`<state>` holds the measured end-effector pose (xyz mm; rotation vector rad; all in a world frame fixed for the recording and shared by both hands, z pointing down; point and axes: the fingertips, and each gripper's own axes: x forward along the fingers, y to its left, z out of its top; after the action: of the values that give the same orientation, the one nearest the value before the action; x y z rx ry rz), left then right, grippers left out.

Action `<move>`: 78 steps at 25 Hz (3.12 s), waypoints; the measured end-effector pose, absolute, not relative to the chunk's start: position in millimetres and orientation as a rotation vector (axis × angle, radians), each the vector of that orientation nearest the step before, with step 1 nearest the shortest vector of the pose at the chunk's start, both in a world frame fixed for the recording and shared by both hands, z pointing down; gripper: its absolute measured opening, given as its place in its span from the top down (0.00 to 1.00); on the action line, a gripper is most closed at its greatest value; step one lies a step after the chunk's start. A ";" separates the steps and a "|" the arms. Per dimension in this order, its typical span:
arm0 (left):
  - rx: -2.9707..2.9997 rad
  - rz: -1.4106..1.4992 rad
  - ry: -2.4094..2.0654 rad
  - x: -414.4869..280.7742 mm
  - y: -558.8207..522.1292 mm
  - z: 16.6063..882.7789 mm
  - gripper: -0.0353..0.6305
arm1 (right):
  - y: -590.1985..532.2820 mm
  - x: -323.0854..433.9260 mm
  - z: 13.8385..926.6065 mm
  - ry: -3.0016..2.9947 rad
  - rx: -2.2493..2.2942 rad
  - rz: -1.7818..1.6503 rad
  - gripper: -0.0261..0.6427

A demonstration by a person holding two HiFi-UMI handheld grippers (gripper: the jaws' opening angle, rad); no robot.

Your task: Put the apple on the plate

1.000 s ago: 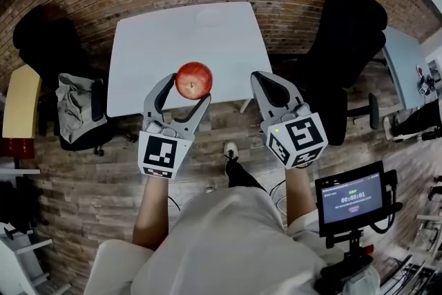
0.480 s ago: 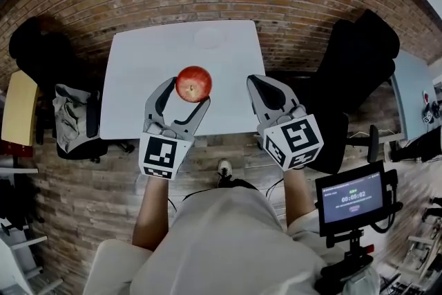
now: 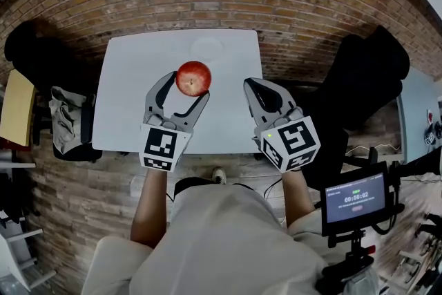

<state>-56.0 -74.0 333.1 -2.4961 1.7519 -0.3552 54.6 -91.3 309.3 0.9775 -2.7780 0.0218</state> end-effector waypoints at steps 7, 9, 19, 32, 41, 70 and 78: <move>-2.527 -0.430 1.758 -58.5 -106.1 350.6 0.43 | -117.3 51.2 317.8 -2.770 0.958 0.060 0.96; -2.537 -0.459 1.751 -59.4 -119.9 358.8 0.43 | -129.8 52.2 323.1 -2.760 0.968 0.082 0.96; -2.643 -0.589 1.676 -84.1 -187.8 411.4 0.43 | -163.9 37.2 355.9 -2.686 1.059 0.180 0.96; -2.810 -0.743 1.575 -94.7 -272.6 485.7 0.43 | -234.0 27.2 398.9 -2.577 1.165 0.297 0.96; -2.910 -0.851 1.580 -99.3 -319.7 548.2 0.43 | -268.2 33.6 423.6 -2.520 1.205 0.371 0.96; -3.048 -1.026 1.499 -100.9 -365.7 643.8 0.43 | -290.7 29.7 468.0 -2.437 1.188 0.476 0.96; -2.976 -1.019 1.498 -96.6 -368.2 646.9 0.43 | -287.3 39.3 469.9 -2.421 1.190 0.469 0.96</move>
<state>-96.6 -368.2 646.9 -2.9759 1.4980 -1.0193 39.3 -287.3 469.9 1.1899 -2.4213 0.4688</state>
